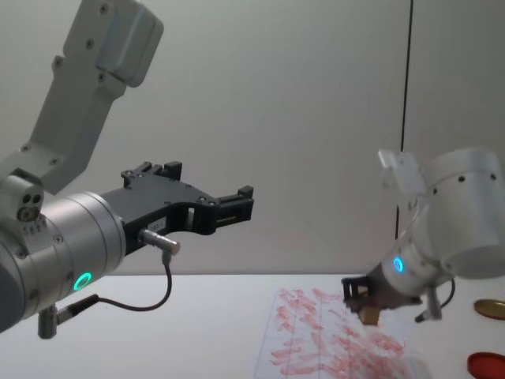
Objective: Use the one hand to pick up the stamp and affix it onto the A4 paper.
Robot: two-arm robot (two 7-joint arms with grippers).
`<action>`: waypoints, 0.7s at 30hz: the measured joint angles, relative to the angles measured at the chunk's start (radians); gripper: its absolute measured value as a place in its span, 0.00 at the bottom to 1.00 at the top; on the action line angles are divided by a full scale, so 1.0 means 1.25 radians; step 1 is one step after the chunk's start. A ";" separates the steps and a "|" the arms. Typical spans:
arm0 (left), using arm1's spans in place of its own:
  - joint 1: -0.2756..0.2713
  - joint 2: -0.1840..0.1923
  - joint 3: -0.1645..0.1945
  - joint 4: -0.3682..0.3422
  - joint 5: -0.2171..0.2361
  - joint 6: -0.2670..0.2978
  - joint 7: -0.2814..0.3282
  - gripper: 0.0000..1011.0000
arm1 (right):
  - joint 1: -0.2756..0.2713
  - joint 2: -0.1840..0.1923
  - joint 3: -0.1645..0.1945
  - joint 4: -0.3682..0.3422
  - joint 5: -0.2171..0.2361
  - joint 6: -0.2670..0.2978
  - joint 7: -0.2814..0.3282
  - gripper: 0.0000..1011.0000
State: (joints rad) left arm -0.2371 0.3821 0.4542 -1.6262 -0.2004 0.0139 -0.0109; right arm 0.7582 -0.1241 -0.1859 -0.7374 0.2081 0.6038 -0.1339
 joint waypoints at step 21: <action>0.000 0.000 0.000 0.000 0.000 0.000 0.000 0.98 | -0.102 0.041 0.045 -0.221 -0.004 0.063 -0.037 0.22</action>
State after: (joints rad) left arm -0.2371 0.3821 0.4542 -1.6262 -0.2004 0.0139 -0.0109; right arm 0.6310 -0.0728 -0.1291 -1.0139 0.2027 0.6825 -0.1808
